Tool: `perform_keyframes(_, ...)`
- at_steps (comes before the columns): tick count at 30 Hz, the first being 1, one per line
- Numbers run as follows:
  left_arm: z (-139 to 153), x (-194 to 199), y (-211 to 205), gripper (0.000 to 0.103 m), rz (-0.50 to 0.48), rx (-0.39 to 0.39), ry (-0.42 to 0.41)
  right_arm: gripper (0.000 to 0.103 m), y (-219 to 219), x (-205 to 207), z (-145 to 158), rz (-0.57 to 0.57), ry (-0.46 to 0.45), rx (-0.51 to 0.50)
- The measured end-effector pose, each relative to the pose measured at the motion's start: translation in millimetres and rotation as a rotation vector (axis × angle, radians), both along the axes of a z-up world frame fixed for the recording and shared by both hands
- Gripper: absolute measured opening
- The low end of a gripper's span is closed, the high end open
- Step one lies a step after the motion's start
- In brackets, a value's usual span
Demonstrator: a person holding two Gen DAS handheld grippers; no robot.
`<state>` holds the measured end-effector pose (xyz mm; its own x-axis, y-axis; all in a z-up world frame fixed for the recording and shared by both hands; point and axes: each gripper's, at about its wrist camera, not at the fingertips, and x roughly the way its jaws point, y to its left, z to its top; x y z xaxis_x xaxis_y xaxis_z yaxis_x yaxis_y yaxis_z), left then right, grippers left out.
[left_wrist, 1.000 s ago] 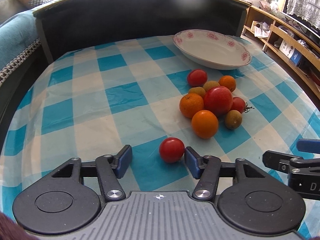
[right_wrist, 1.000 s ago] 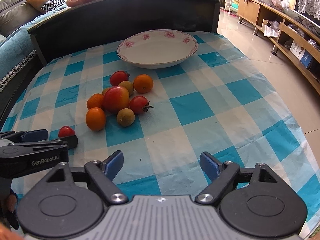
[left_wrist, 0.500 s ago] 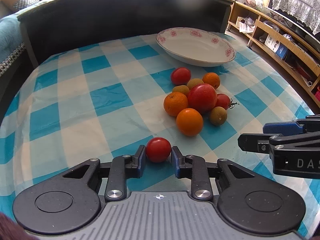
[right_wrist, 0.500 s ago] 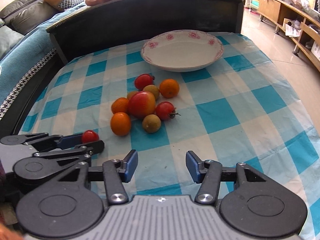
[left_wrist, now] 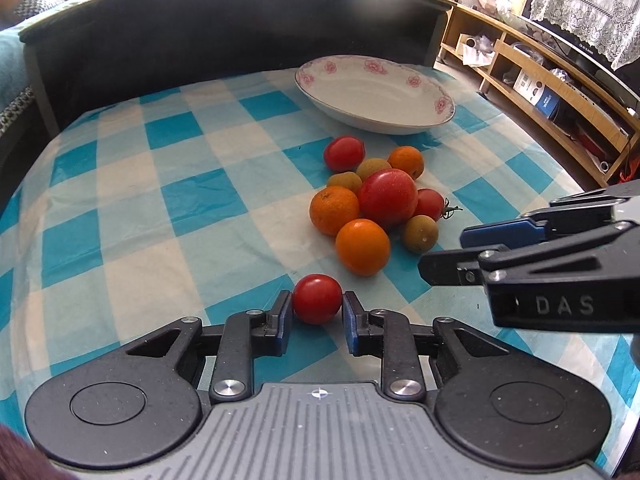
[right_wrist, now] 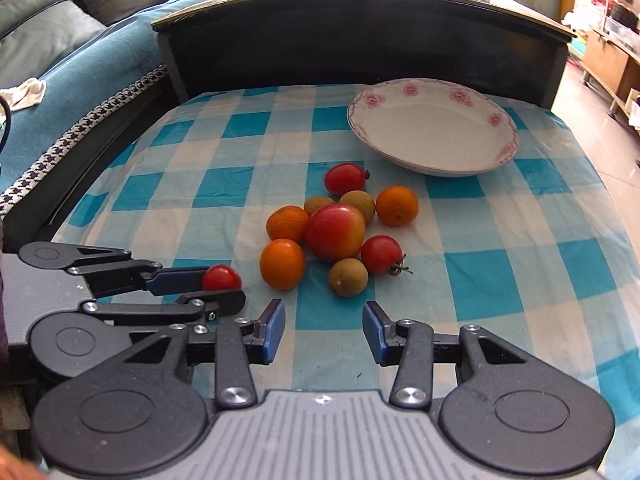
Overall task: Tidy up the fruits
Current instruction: 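Grasp a small brown round fruit from the pile with the right gripper, then carry the red tomato with the left gripper while the right carries the brown fruit over the bowl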
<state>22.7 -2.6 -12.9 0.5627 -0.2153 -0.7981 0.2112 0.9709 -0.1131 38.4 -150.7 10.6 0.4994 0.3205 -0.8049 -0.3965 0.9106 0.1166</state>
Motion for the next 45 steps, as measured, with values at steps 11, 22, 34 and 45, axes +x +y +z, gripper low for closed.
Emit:
perform_keyframes(11, -1, 4, 3, 0.034, 0.004, -0.024, 0.017, 0.036, 7, 25, -17, -0.013, 0.035, 0.038)
perform_keyframes(22, -2, 5, -1, 0.035, -0.013, -0.008, -0.001, 0.036, 9, 39, -25, -0.041, 0.027, 0.022)
perform_keyframes(34, 1, 7, -2, 0.034, -0.006, -0.021, 0.012, 0.028, 6, 31, -21, -0.032, 0.046, 0.014)
perform_keyframes(45, 24, 9, -9, 0.033, 0.006, -0.026, -0.04, 0.028, -6, 18, -4, -0.055, 0.021, 0.032)
